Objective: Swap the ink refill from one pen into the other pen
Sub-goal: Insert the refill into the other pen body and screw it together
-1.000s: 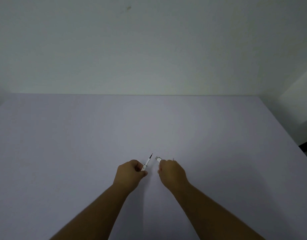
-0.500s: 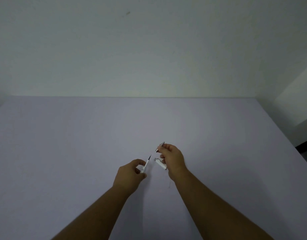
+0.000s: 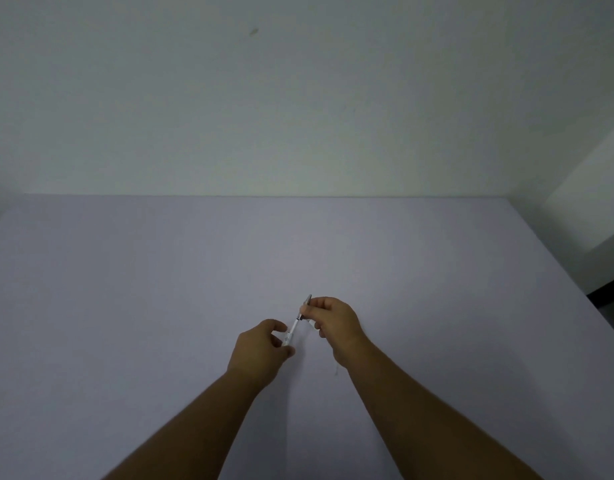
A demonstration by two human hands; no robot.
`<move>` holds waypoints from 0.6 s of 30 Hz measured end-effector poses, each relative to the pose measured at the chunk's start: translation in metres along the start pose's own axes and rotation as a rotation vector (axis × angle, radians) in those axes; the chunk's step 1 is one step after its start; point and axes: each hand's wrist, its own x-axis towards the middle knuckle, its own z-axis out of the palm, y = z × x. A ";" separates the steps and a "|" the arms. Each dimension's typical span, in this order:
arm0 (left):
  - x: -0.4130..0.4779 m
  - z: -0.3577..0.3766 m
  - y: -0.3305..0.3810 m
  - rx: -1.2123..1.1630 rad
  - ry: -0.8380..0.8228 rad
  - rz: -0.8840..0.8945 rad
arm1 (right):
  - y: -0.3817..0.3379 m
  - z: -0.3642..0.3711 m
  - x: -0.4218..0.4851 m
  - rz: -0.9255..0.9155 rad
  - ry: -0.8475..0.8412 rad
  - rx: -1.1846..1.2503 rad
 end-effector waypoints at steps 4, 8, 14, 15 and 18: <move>0.001 0.001 -0.001 -0.002 0.027 -0.019 | 0.002 0.001 -0.004 -0.048 -0.076 -0.065; 0.001 0.001 0.002 0.005 0.033 -0.022 | 0.005 0.003 -0.006 -0.037 -0.131 -0.100; 0.000 0.000 0.003 -0.002 0.055 -0.009 | 0.001 0.002 -0.004 0.036 -0.151 -0.194; -0.001 0.000 0.005 -0.001 0.056 -0.007 | 0.001 0.003 -0.004 0.044 -0.147 -0.190; -0.002 0.000 0.008 -0.016 0.062 -0.005 | 0.001 0.004 -0.004 0.045 -0.174 -0.090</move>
